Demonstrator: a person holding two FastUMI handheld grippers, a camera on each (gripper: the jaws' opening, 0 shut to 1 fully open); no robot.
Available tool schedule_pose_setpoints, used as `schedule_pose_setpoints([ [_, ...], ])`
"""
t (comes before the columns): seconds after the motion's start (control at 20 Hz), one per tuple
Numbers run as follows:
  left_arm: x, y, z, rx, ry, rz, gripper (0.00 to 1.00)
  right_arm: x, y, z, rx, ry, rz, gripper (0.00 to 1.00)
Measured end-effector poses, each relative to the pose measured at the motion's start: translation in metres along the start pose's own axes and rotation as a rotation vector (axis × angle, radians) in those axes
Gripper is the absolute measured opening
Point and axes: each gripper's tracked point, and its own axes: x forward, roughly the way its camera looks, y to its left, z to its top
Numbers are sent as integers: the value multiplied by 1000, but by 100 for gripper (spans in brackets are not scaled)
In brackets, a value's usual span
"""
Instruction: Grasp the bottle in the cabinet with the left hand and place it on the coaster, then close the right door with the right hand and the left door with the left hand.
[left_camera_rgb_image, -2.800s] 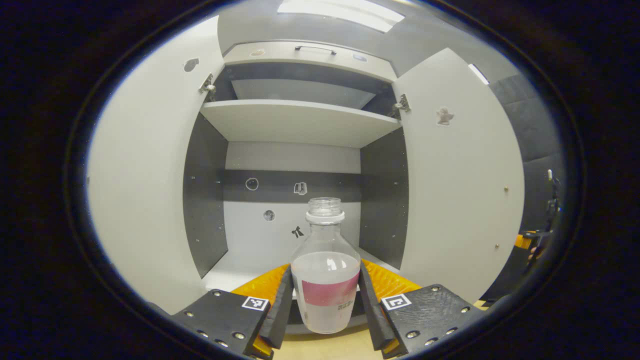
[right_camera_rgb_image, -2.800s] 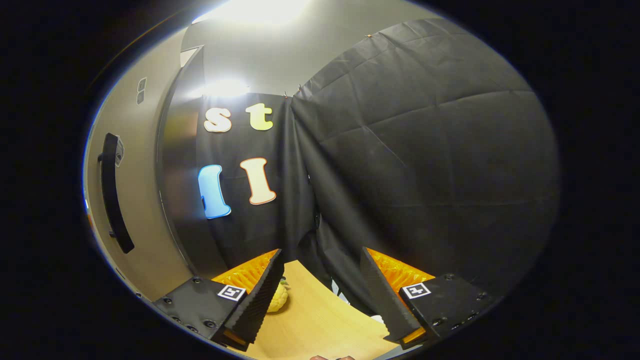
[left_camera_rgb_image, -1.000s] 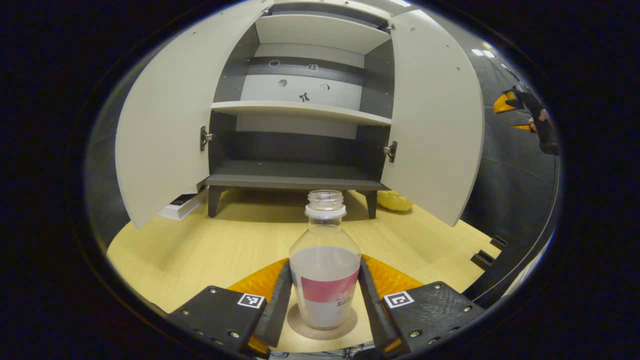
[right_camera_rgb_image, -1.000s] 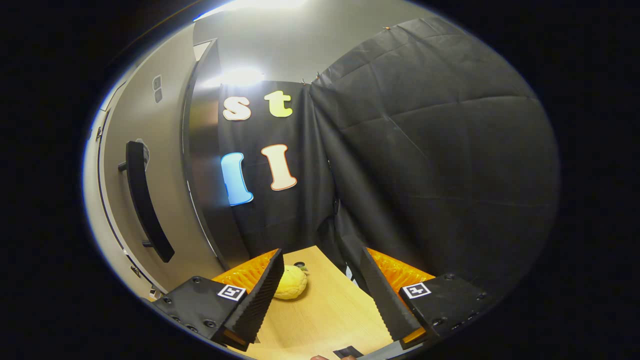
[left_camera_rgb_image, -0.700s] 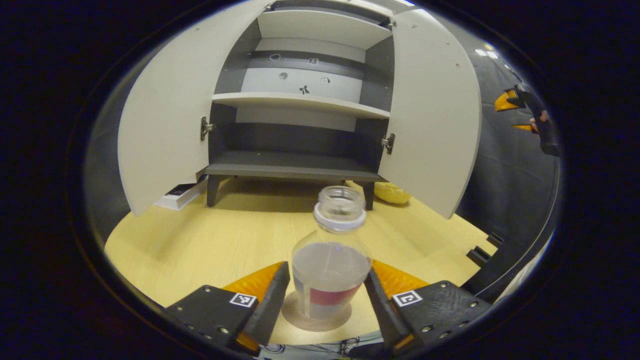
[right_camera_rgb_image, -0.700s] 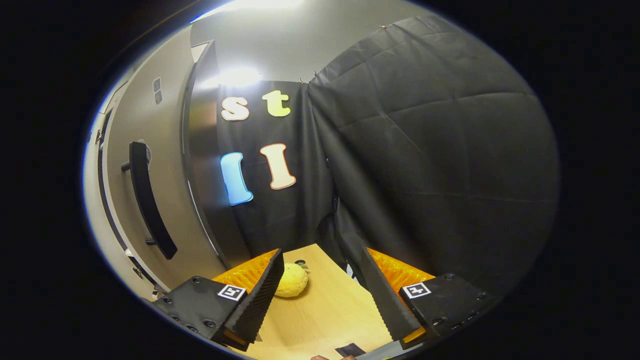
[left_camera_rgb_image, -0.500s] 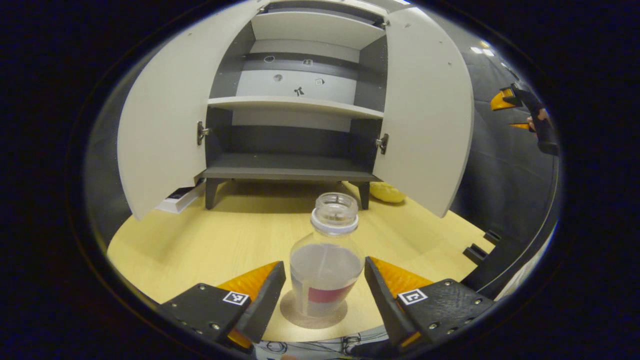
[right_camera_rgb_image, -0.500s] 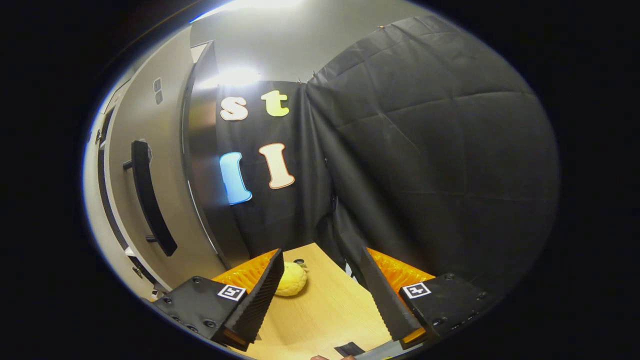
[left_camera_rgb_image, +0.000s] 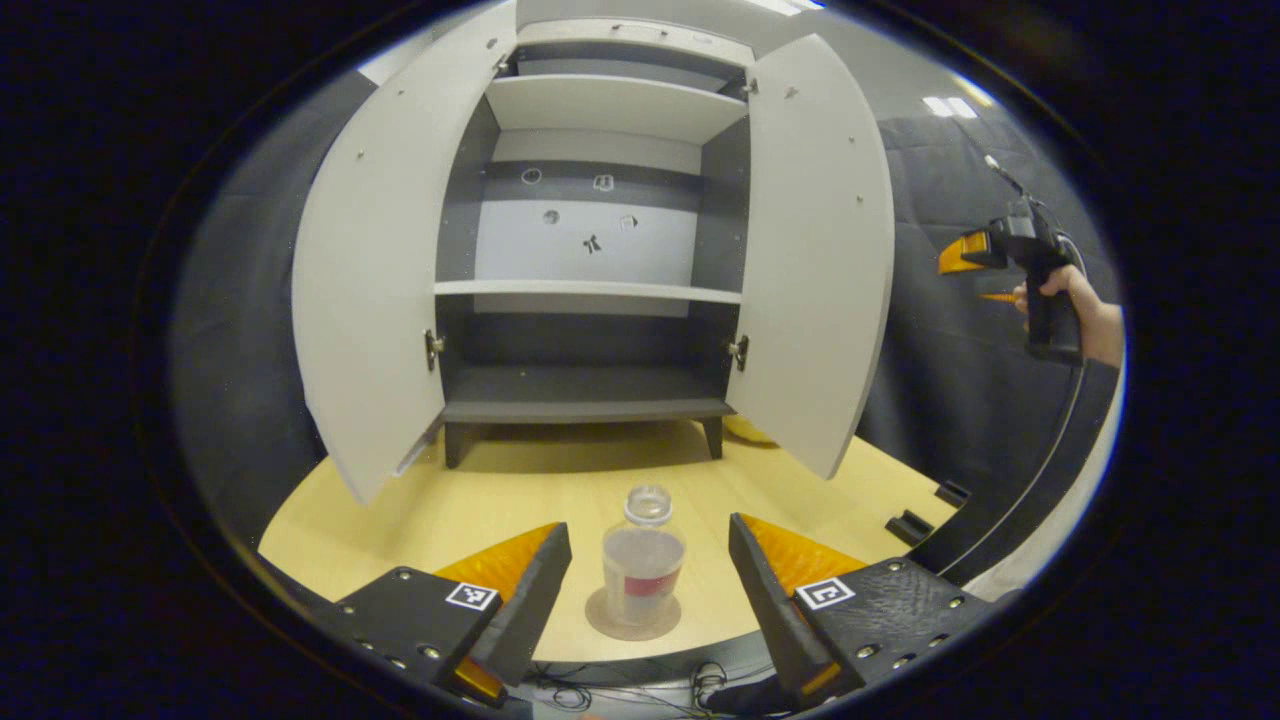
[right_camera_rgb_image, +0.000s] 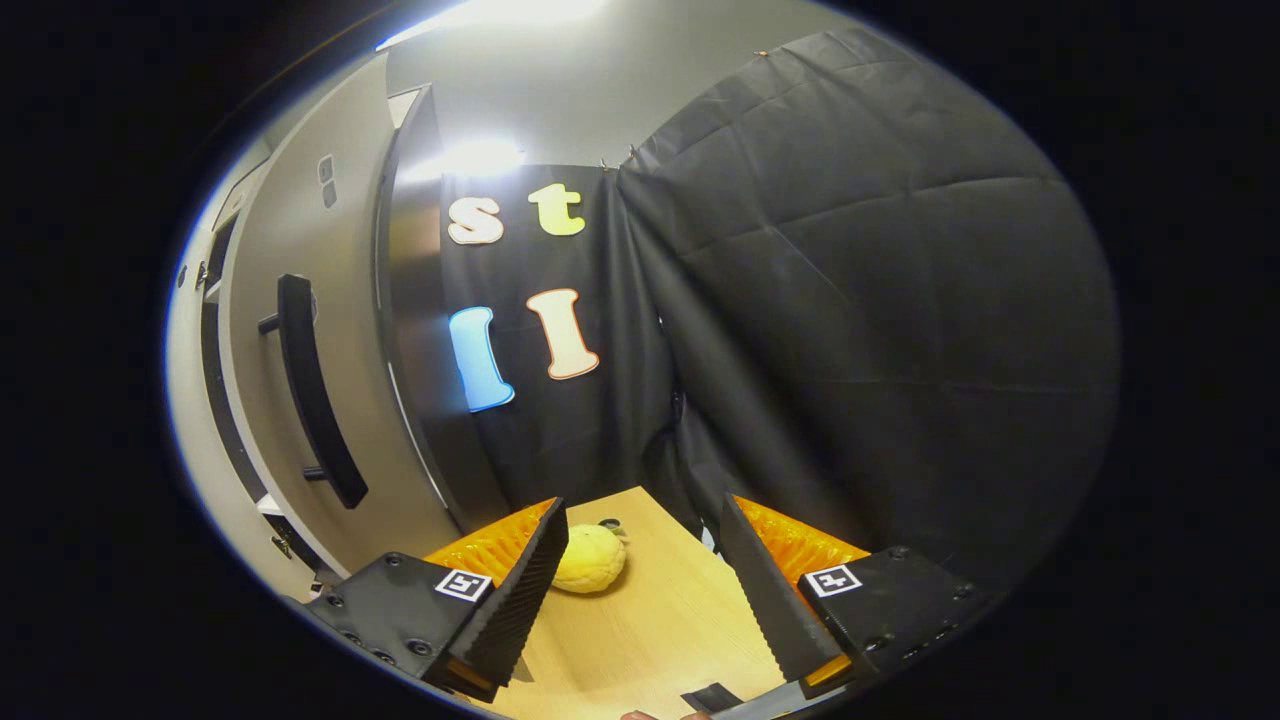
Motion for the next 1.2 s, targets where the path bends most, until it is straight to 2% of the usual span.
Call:
schedule_pose_setpoints([
  [0.05, -9, 8, 21, 13, -34, 33, 87, 0, 3, 0, -6, 0, 10, 92],
  [0.2, -36, 38, 98, 49, -154, 143, 96, -7, 13, 5, -26, -8, 45, 92],
  [0.25, -43, 47, 123, 48, -188, 167, 96, -8, 15, 7, -36, -13, 53, 92],
  [0.3, -50, 54, 144, 47, -216, 186, 92, -9, 18, 10, -43, -14, 63, 92],
  [0.35, -55, 62, 166, 53, -240, 207, 96, -10, 23, 12, -45, -12, 82, 92],
  [0.5, -62, 89, 209, 59, -268, 270, 97, -13, 34, 33, -61, -45, 127, 98],
  [0.55, -63, 94, 218, 47, -278, 284, 92, -14, 36, 40, -77, -64, 135, 98],
  [0.6, -61, 97, 228, 29, -278, 290, 97, -14, 39, 47, -95, -78, 141, 98],
  [0.75, -49, 106, 248, -12, -284, 291, 97, -13, 49, 64, -134, -112, 168, 98],
  [0.8, -42, 110, 252, -18, -269, 294, 92, -10, 54, 68, -139, -116, 179, 97],
  [0.85, -33, 115, 257, -19, -272, 303, 92, -7, 57, 71, -137, -117, 189, 97],
  [0.9, -25, 118, 264, -18, -283, 304, 87, -4, 62, 74, -131, -115, 204, 97],
  [0.95, -19, 120, 271, -27, -297, 308, 92, 0, 66, 76, -128, -109, 222, 98],
  [1.0, -13, 118, 275, -41, -311, 302, 89, 4, 70, 76, -126, -97, 237, 98],
  [1.05, -8, 117, 281, -54, -324, 295, 92, 8, 73, 78, -124, -88, 251, 98],
  [1.2, 6, 116, 285, -42, -334, 297, 92, 20, 84, 88, -114, -79, 289, 98],
])
